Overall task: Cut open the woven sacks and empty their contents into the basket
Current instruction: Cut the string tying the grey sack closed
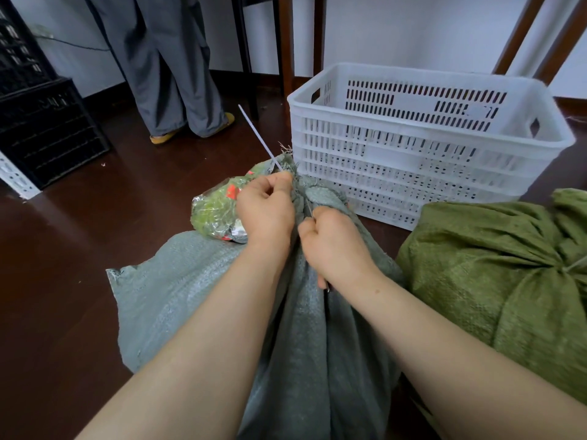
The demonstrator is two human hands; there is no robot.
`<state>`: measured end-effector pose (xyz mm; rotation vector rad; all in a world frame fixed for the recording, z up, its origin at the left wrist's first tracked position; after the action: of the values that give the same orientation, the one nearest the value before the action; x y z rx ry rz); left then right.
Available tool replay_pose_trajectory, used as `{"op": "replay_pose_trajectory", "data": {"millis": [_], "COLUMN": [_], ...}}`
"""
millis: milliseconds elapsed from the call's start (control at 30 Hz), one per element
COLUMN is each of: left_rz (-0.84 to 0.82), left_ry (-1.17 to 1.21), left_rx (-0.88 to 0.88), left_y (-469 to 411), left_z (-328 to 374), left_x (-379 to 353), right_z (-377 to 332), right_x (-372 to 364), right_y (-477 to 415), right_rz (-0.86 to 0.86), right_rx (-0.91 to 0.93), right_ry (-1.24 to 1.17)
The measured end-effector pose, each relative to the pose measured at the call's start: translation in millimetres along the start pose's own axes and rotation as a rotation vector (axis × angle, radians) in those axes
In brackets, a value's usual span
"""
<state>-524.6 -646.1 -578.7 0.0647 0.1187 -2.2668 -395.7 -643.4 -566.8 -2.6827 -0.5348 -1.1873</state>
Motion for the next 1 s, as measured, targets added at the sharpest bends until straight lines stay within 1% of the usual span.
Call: {"op": "replay_pose_trajectory", "data": {"millis": [167,267,333,400,433,467,533,567,600,633,667,733,800,867,933,967,1000], "left_rz": [0.079,0.024,0.001,-0.001,-0.006,-0.008,-0.003,0.002,0.005,0.006,0.006,-0.006,-0.035,-0.073,-0.109,-0.123,-0.134], "left_ry": [0.034,0.03,0.036,0.066,0.078,0.079,0.073,0.073,0.077,0.081,0.081,0.067,0.062,0.049,0.029,0.019,0.011], "left_rx": [0.003,-0.062,-0.059,-0.001,0.027,0.048,0.066,0.073,0.081,0.087,0.09,0.08,0.061,0.057,0.05,0.039,0.027], "left_y": [-12,-6,-2,-2,-3,-4,-5,-6,-6,-7,-7,-7,-5,-2,1,2,3], "left_z": [3,16,18,12,8,4,1,-1,-2,-4,-5,-6,-5,-5,-6,-5,-3], "left_x": [14,4,-1,1,3,5,8,10,11,12,12,11,7,0,-5,-8,-9], "right_z": [-13,-6,4,12,14,16,19,21,25,29,33,43,48,49,50,48,47], "right_x": [-11,-4,6,16,18,18,12,12,16,24,33,51,59,59,52,44,33], "right_y": [10,8,4,3,3,3,4,7,9,10,10,6,0,-9,-15,-17,-17], "right_rz": [-0.025,0.013,0.063,0.075,0.044,-0.025,-0.279,-0.414,-0.511,-0.566,-0.586,-0.552,-0.451,-0.238,-0.015,0.047,0.066], "right_rx": [0.059,0.046,0.015,-0.029,-0.049,-0.073,-0.153,-0.196,-0.226,-0.242,-0.251,-0.292,-0.335,-0.338,-0.284,-0.242,-0.217], "right_ry": [0.0,-0.013,-0.098,-0.224,-0.284,-0.339,-0.403,-0.386,-0.334,-0.27,-0.224,-0.217,-0.284,-0.386,-0.491,-0.527,-0.529]}}
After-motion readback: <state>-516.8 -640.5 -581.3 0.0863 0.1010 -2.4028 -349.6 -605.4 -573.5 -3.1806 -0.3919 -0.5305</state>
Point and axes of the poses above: each hand's wrist, its own y-axis away from the middle knuckle, its own x-axis out of the back of the hand, z = x × y, the point moved 9 cm from there along -y, towards the middle knuckle, and after that the axes turned 1 degree about -x, right-handed, at the moved point
